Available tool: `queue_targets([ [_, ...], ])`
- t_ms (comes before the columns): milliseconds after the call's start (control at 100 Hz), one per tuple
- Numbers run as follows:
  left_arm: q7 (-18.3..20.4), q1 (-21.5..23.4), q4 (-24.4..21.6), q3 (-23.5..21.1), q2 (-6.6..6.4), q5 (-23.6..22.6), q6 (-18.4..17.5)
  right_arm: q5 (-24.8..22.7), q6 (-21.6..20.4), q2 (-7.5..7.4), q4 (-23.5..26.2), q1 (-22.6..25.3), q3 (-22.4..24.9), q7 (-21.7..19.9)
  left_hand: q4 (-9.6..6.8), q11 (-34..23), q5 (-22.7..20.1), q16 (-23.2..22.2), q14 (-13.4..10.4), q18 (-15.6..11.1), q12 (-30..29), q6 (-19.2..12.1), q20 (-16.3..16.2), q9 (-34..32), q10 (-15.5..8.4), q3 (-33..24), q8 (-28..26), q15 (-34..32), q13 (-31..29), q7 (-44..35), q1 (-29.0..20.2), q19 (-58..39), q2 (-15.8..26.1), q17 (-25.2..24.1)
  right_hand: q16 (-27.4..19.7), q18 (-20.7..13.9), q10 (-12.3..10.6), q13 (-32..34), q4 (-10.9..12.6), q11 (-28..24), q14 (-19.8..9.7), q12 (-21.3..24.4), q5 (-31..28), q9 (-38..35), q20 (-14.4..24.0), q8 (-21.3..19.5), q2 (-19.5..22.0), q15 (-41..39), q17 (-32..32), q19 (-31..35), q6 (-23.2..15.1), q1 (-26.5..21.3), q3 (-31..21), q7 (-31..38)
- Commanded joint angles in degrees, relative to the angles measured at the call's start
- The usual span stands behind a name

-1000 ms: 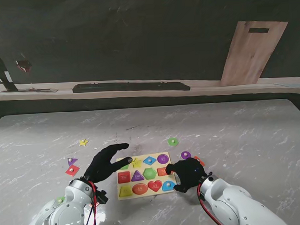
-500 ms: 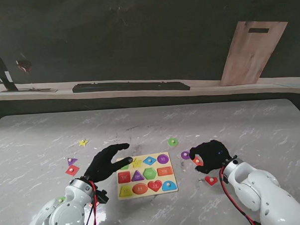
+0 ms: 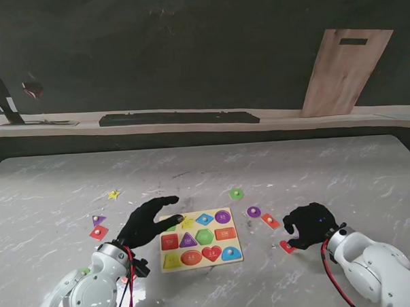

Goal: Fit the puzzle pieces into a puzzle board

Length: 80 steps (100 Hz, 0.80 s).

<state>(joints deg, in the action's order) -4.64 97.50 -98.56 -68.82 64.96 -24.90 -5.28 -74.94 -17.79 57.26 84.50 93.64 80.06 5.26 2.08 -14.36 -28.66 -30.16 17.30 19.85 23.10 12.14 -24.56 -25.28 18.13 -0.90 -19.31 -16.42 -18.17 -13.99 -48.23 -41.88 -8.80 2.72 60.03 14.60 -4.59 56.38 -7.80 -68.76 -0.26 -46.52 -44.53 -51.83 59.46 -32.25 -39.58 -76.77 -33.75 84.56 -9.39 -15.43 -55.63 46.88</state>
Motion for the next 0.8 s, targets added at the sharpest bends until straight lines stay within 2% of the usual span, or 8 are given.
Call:
queue_targets([
  [0, 0.15, -0.10, 0.11, 0.26, 0.05, 0.47, 0.25, 0.22, 0.54, -0.14, -0.18, 0.34, -0.28, -0.84, -0.78, 1.07, -0.76, 0.49, -2.65, 0.58, -0.69, -1.70, -1.00, -0.48, -1.22, 1.62, 0.07, 1.18, 0.39, 1.08, 0.93, 0.61, 1.70, -0.80, 0.85, 1.43, 1.42, 0.86, 1.04, -0.47, 1.29, -0.30, -2.46, -2.03, 1.58, -1.41, 0.32, -0.92, -0.30, 1.34, 0.57, 2.09, 1.04, 1.82],
  [380, 0.23, -0.25, 0.18, 0.40, 0.06, 0.62, 0.52, -0.33, 1.24, -0.45, -1.37, -0.93, -2.05, -2.38, -0.78, 1.00, -0.77, 0.47, -2.69, 0.46, -0.69, -1.74, -1.01, -0.48, -1.23, 1.64, 0.05, 1.13, 0.36, 0.99, 0.94, 0.60, 1.78, -0.78, 0.94, 1.66, 1.12, 1.49, 1.12, -0.36, 1.39, -0.61, -4.09, -3.22, 1.97, -2.09, -0.23, -1.16, -0.81, 1.55, -0.44, 0.32, 0.65, 2.31],
  [430, 0.27, -0.28, 0.17, 0.45, 0.06, 0.72, 0.49, -0.36, 1.23, -0.49, -1.53, -1.12, -2.31, -2.58, -0.77, 1.02, -0.73, 0.47, -2.75, 0.54, -0.70, -1.78, -1.01, -0.41, -1.24, 1.66, 0.06, 1.13, 0.38, 1.01, 0.96, 0.60, 1.76, -0.80, 0.91, 1.67, 1.03, 1.59, -0.52, -0.28, 1.38, -0.65, -4.18, -3.41, 2.03, -0.93, -0.85, -1.12, -0.81, 1.52, -0.92, -0.51, 0.47, 2.68],
  [540, 0.33, -0.29, 0.18, 0.44, 0.03, 0.63, 0.35, -0.41, 0.95, -0.58, -1.95, -1.49, -2.84, -2.70, -0.78, 0.98, -0.79, 0.48, -2.72, 0.54, -0.69, -1.74, -1.02, -0.50, -1.16, 1.62, 0.05, 1.10, 0.33, 0.96, 0.94, 0.57, 1.74, -0.77, 0.90, 1.54, 0.76, 1.92, -1.64, -0.31, 1.31, -0.69, -4.32, -3.77, 2.03, 0.08, -1.95, -1.16, -1.12, 1.56, -1.75, -1.48, 0.22, 3.41],
  [560, 0.34, -0.29, 0.18, 0.44, 0.03, 0.63, 0.35, -0.44, 0.93, -0.60, -2.01, -1.53, -2.92, -2.70, -0.78, 0.99, -0.76, 0.48, -2.66, 0.53, -0.69, -1.69, -1.01, -0.47, -1.20, 1.62, 0.05, 1.10, 0.33, 0.97, 0.92, 0.59, 1.72, -0.80, 0.90, 1.50, 0.69, 2.01, -2.78, -0.27, 1.21, -0.71, -4.05, -3.85, 2.02, 1.48, -2.19, -1.15, -1.19, 1.58, -2.00, -1.70, -0.24, 4.46],
  [600, 0.35, -0.30, 0.18, 0.45, 0.04, 0.64, 0.38, -0.46, 0.93, -0.62, -2.17, -1.64, -3.10, -2.67, -0.79, 1.01, -0.75, 0.47, -2.68, 0.45, -0.70, -1.73, -1.02, -0.43, -1.12, 1.60, 0.05, 1.07, 0.30, 0.98, 0.89, 0.57, 1.76, -0.78, 0.91, 1.46, 0.63, 2.14, -3.19, -0.32, 1.20, -0.73, -4.33, -4.06, 2.00, 2.07, -2.87, -1.18, -1.32, 1.60, -2.51, -2.20, -0.40, 5.15],
  [620, 0.33, -0.31, 0.19, 0.46, 0.04, 0.65, 0.40, -0.43, 0.95, -0.62, -2.29, -1.73, -3.21, -2.64, -0.78, 1.01, -0.76, 0.47, -2.63, 0.49, -0.70, -1.75, -1.02, -0.45, -1.11, 1.62, 0.05, 1.08, 0.32, 0.97, 0.90, 0.55, 1.72, -0.76, 0.93, 1.51, 0.64, 2.24, -3.82, -0.32, 1.20, -0.73, -4.15, -4.18, 1.97, 3.97, -3.23, -1.20, -1.42, 1.59, -3.01, -2.52, -0.63, 6.64],
  [790, 0.41, -0.39, 0.19, 0.52, 0.03, 0.68, 0.54, 0.14, 1.28, -0.64, -3.37, -2.59, -4.29, -2.68, -0.78, 1.02, -0.81, 0.47, -2.62, 0.65, -0.70, -1.68, -1.01, -0.51, -1.04, 1.64, 0.06, 1.08, 0.32, 0.97, 0.96, 0.59, 1.72, -0.84, 0.96, 1.57, 0.49, 2.73, -4.66, -0.48, 1.27, -0.73, -4.87, -4.82, 1.99, 4.88, -3.91, -1.40, -1.86, 1.75, -4.02, -3.38, -0.91, 8.09],
])
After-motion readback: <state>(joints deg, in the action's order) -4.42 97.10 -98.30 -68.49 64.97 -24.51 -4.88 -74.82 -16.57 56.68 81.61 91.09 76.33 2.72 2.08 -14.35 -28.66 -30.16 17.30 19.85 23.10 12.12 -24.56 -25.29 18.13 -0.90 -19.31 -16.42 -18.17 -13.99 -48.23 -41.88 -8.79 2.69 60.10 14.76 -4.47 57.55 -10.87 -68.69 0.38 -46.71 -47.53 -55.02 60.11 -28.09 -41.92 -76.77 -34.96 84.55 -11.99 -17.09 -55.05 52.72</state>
